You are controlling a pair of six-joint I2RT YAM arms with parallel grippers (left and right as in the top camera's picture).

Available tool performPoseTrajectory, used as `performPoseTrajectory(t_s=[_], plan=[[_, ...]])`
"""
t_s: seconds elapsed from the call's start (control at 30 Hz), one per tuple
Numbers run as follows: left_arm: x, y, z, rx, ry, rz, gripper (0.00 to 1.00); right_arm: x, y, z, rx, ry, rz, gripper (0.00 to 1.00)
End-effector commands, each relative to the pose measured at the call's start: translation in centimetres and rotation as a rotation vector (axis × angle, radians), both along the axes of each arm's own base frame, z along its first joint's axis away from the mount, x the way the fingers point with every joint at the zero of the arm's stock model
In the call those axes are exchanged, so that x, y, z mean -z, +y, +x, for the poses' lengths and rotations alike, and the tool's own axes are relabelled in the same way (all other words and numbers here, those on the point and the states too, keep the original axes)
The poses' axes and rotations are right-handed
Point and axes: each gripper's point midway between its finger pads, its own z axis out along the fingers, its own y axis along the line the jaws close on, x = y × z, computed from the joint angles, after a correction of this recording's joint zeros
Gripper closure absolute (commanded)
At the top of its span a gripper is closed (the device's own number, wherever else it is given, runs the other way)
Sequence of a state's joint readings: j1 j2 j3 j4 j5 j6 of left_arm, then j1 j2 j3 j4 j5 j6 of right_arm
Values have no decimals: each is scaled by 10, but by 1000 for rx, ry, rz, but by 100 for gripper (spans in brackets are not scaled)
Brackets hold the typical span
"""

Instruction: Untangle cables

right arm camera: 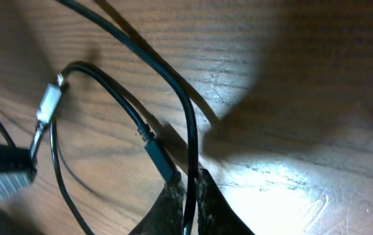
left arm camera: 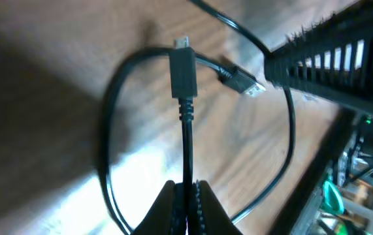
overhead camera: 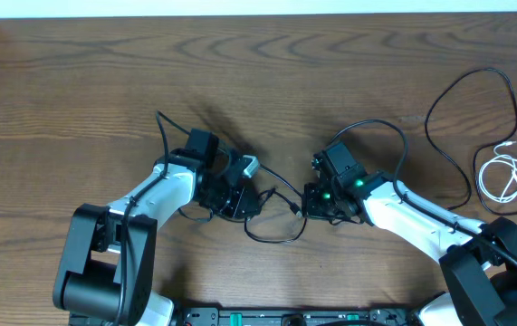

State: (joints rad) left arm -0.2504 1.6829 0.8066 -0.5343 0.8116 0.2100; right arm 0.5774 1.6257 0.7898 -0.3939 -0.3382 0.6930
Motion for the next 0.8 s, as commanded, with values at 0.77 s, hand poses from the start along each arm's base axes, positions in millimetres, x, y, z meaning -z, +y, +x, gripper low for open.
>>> performPoseTrajectory(t_s=[0.77], plan=[[-8,-28,-12,-192,237,11,92,5,10,-6,19,-27,-8,87]])
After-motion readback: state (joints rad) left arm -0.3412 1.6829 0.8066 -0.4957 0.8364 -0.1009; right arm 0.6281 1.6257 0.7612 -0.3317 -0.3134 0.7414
